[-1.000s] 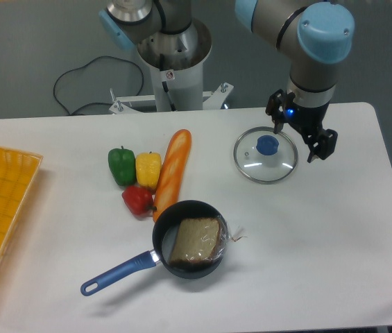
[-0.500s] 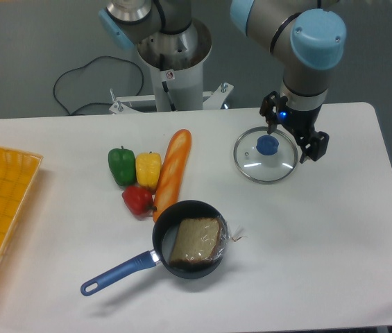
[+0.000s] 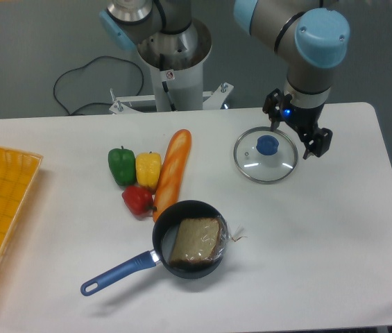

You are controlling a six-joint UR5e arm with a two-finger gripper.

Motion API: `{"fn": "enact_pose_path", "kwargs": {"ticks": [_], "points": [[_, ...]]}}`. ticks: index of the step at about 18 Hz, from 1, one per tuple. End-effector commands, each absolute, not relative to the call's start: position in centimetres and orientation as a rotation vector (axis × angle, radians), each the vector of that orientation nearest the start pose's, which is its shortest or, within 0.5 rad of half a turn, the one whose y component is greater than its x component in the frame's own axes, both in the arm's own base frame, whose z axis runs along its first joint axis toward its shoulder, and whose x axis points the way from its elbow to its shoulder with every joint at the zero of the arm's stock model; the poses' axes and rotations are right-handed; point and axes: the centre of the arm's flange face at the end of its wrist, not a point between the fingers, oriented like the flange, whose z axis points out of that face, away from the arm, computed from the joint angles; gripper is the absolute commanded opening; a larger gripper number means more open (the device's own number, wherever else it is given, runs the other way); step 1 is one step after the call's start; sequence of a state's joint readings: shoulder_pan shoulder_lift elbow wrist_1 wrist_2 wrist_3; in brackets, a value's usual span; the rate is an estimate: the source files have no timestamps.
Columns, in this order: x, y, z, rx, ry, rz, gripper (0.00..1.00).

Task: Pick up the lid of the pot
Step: 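Move the open gripper over the blue knob of the glass lid, then lower the gripper around the blue knob of the lid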

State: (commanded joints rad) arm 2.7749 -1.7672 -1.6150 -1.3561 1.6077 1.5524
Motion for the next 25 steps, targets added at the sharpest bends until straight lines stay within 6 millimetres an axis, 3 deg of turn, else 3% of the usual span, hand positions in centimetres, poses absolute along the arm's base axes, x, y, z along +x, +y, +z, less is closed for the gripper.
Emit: {"fn": "enact_pose_path", "kwargs": {"ticks": [3, 7, 15, 19, 25], "points": [[-46.6, 30.8, 36.3, -3.143, 0.493, -0.091, 1.00], [-46.2, 29.9, 35.7, -3.151, 0.469, -0.110, 1.00], [-45.2, 28.1, 32.5, -3.164, 0.434, -0.212, 1.00], [-43.7, 26.7, 28.7, -3.154, 0.453, -0.118, 1.00], [-42.5, 25.0, 26.5, -3.147, 0.438, -0.091, 1.00]]}}
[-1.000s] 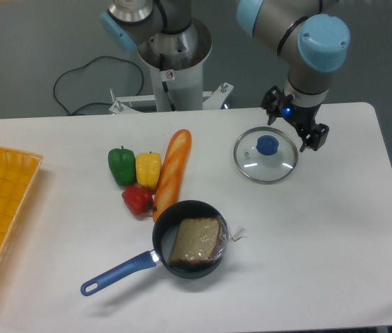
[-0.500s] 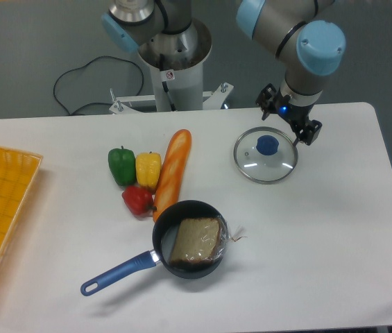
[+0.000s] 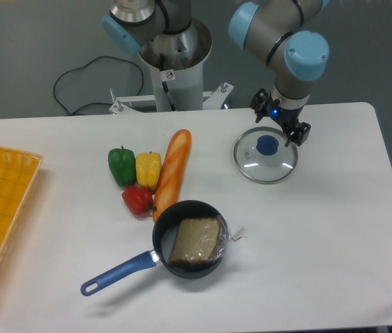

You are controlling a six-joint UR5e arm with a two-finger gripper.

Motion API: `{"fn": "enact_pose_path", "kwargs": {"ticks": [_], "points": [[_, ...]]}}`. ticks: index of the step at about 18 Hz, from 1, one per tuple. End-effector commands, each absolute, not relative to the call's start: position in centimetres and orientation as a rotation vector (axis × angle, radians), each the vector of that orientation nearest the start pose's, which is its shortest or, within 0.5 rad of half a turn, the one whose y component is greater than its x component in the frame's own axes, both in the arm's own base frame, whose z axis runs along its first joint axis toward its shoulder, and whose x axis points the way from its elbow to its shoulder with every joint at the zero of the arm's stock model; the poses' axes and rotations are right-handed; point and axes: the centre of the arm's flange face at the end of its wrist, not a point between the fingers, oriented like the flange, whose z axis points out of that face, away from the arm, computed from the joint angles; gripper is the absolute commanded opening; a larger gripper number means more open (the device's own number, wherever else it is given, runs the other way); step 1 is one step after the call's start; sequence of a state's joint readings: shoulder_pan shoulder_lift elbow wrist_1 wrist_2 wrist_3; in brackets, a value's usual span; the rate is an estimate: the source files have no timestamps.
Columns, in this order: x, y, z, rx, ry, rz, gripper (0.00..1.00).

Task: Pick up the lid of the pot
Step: 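Lower the gripper around the blue knob of the lid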

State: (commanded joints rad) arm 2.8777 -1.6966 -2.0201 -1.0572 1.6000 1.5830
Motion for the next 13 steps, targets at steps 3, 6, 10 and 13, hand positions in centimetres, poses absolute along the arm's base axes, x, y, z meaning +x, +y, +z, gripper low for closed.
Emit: {"fn": "enact_pose_path", "kwargs": {"ticks": [3, 6, 10, 13], "points": [[-42.5, 23.9, 25.4, -3.140, 0.415, -0.078, 1.00], [-42.5, 23.8, 24.8, -3.090, 0.385, -0.086, 1.00], [-42.5, 23.7, 24.5, -3.059, 0.360, -0.090, 1.00], [-42.5, 23.6, 24.1, -3.057, 0.358, -0.083, 1.00]]}}
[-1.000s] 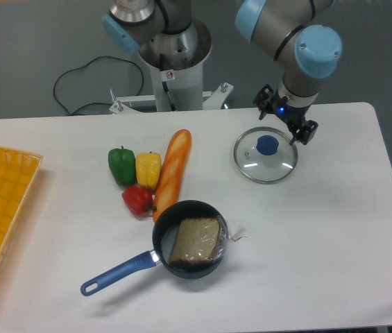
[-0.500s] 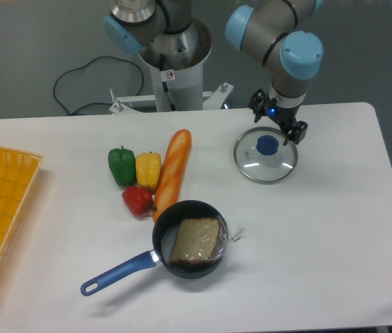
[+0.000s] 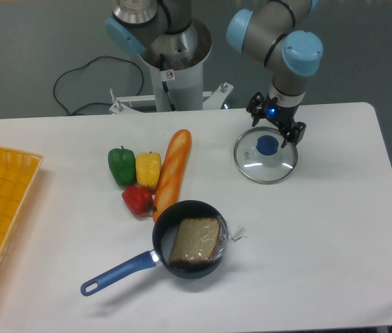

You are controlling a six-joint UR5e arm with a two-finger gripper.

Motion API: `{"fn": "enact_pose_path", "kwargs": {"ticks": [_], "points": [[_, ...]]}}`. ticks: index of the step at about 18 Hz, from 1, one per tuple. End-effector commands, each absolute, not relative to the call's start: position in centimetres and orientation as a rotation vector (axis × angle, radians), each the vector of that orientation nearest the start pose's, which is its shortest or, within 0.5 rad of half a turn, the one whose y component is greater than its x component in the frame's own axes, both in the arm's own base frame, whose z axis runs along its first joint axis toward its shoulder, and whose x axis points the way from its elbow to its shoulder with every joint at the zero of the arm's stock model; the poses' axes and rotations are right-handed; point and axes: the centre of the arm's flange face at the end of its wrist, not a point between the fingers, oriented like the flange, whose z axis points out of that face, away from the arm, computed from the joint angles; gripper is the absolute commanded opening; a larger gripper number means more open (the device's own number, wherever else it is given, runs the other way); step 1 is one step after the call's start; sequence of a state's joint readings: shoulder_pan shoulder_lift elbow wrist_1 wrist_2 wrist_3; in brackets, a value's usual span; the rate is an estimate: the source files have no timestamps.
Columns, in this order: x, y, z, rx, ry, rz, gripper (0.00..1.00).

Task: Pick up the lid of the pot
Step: 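Lower the gripper around the blue knob of the lid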

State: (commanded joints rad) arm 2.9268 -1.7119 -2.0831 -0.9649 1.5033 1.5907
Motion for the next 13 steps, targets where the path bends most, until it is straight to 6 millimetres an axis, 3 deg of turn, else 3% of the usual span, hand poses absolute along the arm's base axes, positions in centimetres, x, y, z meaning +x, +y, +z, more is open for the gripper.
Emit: {"fn": "enact_pose_path", "kwargs": {"ticks": [13], "points": [[-42.9, 24.0, 22.7, -3.054, 0.356, -0.072, 1.00]]}}
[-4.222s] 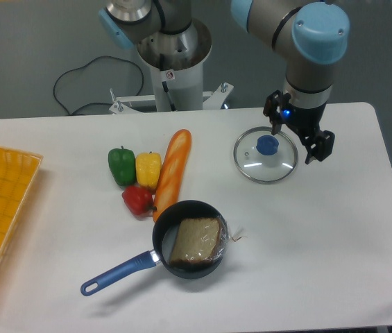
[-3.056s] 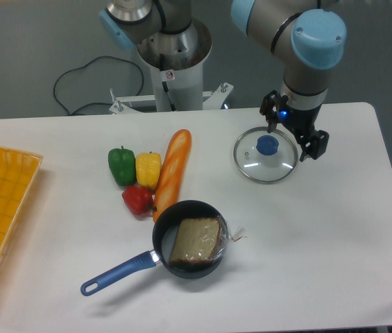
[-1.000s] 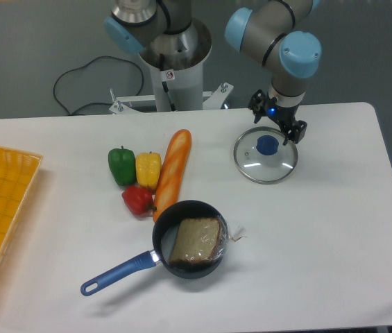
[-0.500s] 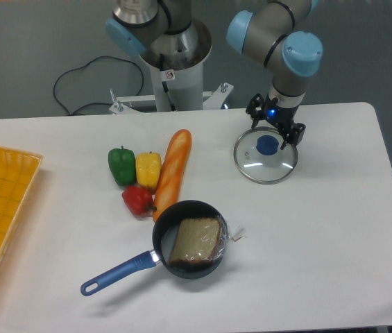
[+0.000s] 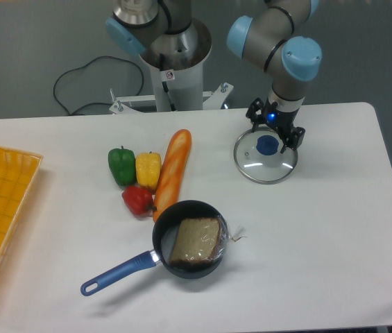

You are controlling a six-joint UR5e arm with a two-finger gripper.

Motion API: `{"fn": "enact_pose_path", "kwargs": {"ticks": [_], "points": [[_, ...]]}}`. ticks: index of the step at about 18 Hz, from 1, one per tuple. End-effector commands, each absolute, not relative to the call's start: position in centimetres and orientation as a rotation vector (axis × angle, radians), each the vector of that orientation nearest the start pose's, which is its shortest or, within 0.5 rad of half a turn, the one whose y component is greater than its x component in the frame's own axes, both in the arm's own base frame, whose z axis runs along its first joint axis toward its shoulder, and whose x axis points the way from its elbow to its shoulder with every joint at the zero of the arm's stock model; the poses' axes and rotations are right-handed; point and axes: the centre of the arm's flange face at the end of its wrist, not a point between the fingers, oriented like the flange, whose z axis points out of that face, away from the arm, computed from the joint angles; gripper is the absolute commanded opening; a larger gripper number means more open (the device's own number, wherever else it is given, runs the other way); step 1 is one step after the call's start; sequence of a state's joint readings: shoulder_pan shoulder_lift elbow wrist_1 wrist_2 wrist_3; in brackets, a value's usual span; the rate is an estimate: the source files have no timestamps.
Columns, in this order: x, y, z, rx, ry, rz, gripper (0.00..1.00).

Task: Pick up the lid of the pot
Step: 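Lower the gripper around the blue knob of the lid, then close the gripper on the blue knob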

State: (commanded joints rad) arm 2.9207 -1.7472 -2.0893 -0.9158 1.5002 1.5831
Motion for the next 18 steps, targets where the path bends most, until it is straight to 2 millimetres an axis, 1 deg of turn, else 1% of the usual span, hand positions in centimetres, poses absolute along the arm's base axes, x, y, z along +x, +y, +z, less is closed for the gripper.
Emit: {"fn": "enact_pose_path", "kwargs": {"ticks": [10, 18], "points": [[-43.2, 24.4, 21.7, -3.055, 0.365, -0.080, 1.00], [-43.2, 24.8, 21.3, -3.058, 0.380, -0.075, 1.00]]}}
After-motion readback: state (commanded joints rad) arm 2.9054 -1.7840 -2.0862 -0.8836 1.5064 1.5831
